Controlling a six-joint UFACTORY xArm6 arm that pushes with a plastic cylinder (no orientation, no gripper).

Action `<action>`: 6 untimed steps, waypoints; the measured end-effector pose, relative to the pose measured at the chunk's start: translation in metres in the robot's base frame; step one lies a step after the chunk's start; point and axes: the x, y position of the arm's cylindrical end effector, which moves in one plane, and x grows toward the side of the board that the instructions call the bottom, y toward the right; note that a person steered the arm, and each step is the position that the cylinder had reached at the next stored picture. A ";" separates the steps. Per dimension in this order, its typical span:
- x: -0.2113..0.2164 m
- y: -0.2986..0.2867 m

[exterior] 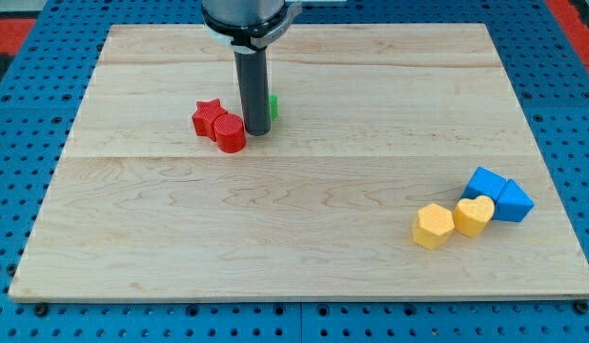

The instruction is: Put the red and green blocks together witheach other

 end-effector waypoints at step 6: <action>0.000 0.077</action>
